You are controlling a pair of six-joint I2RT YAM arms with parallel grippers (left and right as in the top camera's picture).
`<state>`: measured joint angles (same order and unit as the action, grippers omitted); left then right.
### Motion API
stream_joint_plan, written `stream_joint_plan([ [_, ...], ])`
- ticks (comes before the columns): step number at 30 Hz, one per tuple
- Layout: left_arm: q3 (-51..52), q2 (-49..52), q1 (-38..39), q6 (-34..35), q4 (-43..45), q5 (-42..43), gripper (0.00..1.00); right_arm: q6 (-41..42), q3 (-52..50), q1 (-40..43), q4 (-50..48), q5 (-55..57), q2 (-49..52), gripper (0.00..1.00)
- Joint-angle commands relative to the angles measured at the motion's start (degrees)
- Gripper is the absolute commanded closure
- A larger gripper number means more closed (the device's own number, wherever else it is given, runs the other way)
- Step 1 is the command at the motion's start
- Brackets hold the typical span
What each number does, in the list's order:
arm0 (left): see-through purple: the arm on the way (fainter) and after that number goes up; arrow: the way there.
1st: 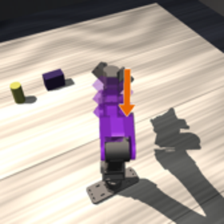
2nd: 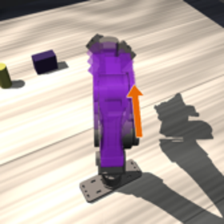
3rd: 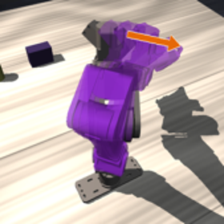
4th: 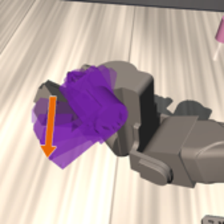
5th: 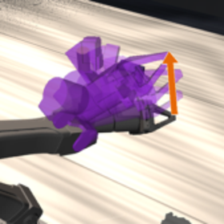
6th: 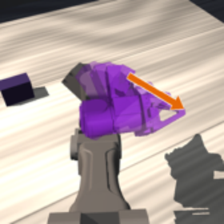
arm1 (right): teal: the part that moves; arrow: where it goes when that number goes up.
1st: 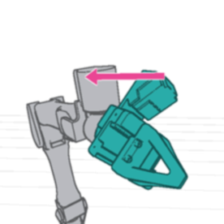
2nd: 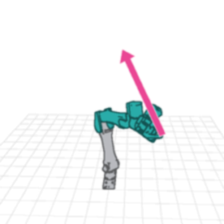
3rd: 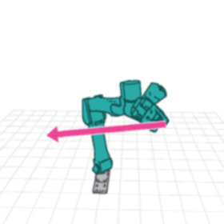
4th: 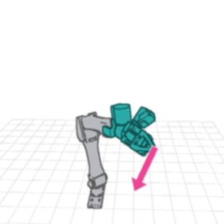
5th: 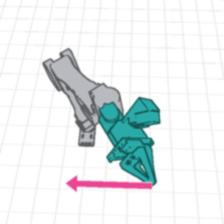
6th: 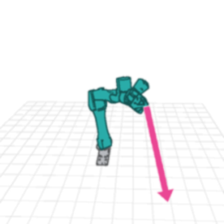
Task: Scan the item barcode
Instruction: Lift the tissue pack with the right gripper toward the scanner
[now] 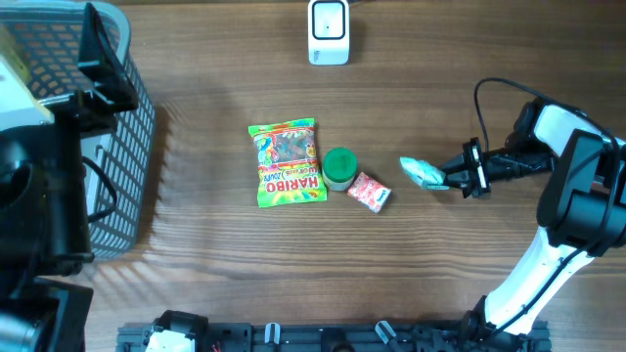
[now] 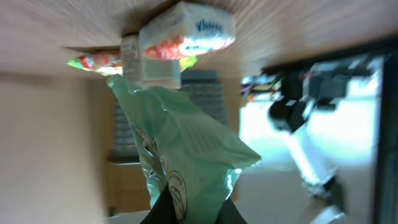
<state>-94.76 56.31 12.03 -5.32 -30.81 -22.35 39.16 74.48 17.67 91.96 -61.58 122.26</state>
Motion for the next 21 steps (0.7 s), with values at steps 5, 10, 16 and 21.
stream_joint_plan([
  [5,0.11,2.6,-0.31,-0.22,0.24,0.92,0.0,25.05,1.05,-0.22,0.42,-16.17,0.74,0.96],
  [10,0.11,4.02,-0.31,-0.24,0.42,0.92,0.0,37.38,1.05,-0.17,-1.49,-16.79,0.74,0.96],
  [16,0.11,4.57,-0.31,-0.24,0.5,0.92,0.0,30.27,1.05,-0.2,-11.32,-16.94,0.74,0.96],
  [21,0.11,4.39,-0.33,-0.24,0.44,0.92,0.0,-10.29,1.05,-0.85,-13.31,-26.95,0.74,0.96],
])
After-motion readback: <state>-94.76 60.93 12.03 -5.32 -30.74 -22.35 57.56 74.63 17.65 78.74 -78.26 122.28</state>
